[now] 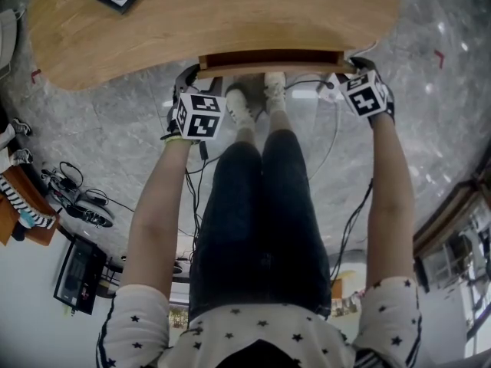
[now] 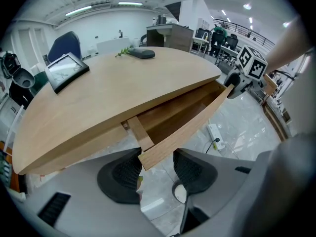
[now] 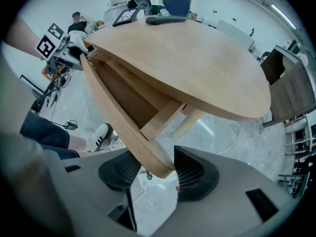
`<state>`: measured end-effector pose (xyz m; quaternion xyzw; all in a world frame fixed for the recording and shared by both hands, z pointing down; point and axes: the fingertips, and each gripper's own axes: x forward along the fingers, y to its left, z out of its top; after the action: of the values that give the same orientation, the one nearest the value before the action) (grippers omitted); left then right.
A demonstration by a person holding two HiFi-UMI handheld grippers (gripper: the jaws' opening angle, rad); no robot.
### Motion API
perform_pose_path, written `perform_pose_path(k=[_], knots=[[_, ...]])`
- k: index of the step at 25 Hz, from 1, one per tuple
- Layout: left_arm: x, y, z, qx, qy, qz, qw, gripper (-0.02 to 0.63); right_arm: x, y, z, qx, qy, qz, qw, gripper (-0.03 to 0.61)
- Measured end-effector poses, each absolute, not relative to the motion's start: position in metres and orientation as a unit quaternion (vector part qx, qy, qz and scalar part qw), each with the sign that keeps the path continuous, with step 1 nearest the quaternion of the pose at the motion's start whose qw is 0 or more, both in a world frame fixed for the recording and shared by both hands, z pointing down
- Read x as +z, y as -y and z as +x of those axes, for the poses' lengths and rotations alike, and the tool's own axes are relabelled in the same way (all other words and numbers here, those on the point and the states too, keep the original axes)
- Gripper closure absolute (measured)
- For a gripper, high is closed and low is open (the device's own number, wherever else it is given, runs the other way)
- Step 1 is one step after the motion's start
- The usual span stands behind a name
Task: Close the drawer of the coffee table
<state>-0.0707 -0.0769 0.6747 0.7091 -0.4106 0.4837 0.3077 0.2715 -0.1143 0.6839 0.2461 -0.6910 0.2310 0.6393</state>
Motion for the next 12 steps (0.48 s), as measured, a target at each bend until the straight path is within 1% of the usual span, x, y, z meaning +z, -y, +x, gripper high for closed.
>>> perform_pose_path(k=[12], knots=[[0.676,0.087,-0.071,0.479,0.425,0.701,0.315,0.405,0.684,0.128,0.274,0.226,0.689,0.246,0.644,0.364]])
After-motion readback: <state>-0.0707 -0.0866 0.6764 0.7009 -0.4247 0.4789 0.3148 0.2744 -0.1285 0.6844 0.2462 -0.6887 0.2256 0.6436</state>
